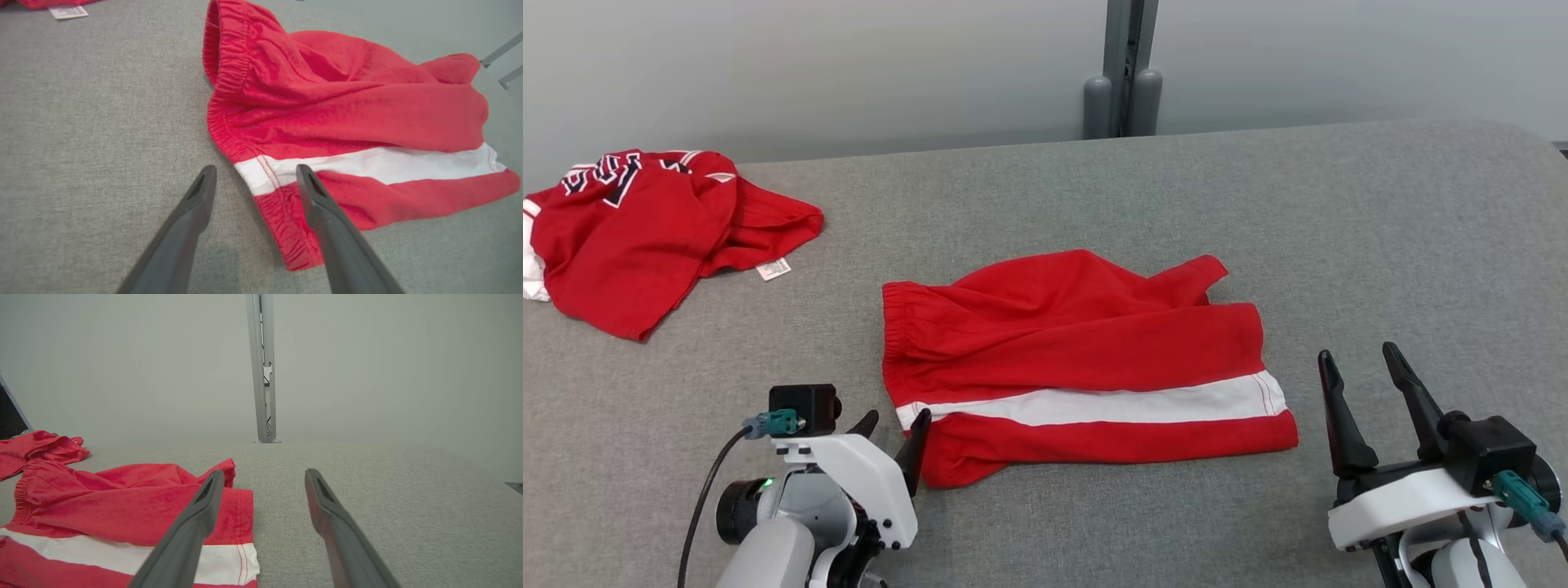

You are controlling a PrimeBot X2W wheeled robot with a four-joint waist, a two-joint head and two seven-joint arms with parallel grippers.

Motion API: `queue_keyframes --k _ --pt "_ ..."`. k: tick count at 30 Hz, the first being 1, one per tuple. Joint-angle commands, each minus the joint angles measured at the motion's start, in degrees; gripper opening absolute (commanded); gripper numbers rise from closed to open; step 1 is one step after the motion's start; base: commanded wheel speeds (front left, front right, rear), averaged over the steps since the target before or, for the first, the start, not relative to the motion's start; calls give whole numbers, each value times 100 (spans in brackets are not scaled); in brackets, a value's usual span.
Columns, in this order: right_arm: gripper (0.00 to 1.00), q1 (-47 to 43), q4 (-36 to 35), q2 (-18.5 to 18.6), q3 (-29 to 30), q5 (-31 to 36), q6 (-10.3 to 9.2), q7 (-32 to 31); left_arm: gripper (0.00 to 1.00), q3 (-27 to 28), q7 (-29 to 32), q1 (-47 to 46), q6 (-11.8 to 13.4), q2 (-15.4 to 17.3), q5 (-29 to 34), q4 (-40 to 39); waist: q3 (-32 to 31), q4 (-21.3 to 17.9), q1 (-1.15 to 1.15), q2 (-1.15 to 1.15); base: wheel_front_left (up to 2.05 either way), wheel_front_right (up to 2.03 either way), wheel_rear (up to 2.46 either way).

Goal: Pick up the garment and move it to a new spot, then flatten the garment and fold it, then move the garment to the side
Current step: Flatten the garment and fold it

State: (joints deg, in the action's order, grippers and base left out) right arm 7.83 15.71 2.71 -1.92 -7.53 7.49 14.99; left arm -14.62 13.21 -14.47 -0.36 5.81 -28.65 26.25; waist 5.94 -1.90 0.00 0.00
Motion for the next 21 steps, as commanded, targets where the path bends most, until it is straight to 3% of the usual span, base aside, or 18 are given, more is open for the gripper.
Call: queue_keyframes --k 1,11,14,17,21 --pt "100 60 -6 36 20 0 1 32 100 37 31 -100 44 0 -46 46 50 -41 0 0 0 0 0" --pt "100 130 -11 35 108 15 1 32 100 163 134 -383 109 -95 -361 461 206 -155 0 0 0 0 0" --pt "100 152 -10 35 114 11 1 31 82 181 198 -414 177 -122 -446 506 220 -167 0 0 0 0 0" --pt "100 161 -19 35 131 9 1 32 75 165 286 -389 199 -162 -546 449 226 -161 0 0 0 0 0" --pt "100 160 -24 35 142 7 1 32 47 141 494 -306 282 -184 -674 342 230 -150 0 0 0 0 0"
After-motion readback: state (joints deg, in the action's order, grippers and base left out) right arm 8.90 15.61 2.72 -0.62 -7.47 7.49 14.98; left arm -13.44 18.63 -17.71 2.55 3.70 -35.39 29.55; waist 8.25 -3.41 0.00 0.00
